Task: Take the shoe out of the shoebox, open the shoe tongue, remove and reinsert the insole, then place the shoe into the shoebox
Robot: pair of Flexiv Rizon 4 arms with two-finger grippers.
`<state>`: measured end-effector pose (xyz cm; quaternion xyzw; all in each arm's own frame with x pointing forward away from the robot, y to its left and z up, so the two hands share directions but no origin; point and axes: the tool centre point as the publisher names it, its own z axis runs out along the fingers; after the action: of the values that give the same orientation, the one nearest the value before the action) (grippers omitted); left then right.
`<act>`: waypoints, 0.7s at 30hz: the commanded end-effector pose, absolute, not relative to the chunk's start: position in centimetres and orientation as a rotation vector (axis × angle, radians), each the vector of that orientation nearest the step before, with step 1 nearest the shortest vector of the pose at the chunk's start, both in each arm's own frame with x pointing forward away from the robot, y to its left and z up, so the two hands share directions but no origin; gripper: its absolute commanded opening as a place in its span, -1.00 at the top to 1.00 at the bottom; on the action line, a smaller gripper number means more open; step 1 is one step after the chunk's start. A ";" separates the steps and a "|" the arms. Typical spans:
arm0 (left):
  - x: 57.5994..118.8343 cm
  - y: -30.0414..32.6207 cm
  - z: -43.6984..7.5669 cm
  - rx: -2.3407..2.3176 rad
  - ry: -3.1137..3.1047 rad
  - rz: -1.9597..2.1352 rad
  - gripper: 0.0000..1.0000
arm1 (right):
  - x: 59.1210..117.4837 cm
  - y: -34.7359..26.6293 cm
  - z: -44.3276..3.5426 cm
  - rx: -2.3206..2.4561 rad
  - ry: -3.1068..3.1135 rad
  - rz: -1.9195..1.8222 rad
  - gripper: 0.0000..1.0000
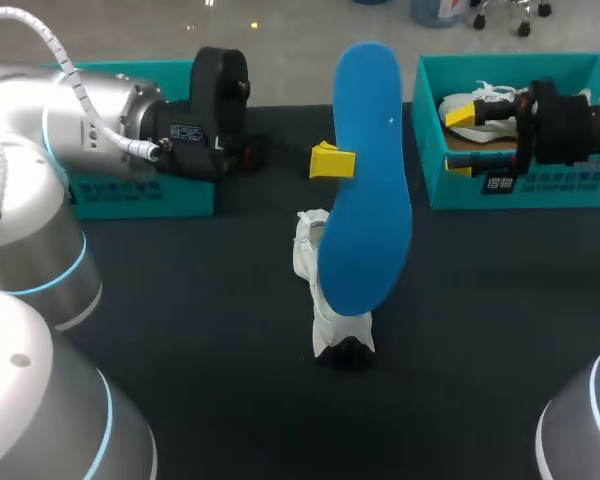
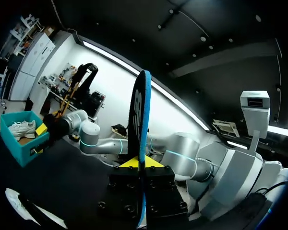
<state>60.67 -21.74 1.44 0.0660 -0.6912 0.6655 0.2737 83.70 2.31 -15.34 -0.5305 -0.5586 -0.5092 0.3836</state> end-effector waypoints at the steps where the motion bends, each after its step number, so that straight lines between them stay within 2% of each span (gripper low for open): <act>1: 61.6 -21.2 1.1 0.077 -1.993 1.836 1.00 | 84.1 2.6 -14.5 -1.345 -1.442 -1.294 -1.00; 13: 66.0 -21.5 -2.1 -0.284 -2.414 1.979 1.00 | 83.3 2.8 -12.6 -1.326 -1.451 -1.317 -1.00; 21: 66.4 -21.5 -2.5 -0.225 -2.402 1.959 1.00 | 83.3 2.8 -12.6 -1.326 -1.451 -1.317 -1.00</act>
<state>66.44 -21.30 -2.63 -0.0732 -0.7712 0.6322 0.0174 83.39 2.78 -12.52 -0.5181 -0.5680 -0.5151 0.3789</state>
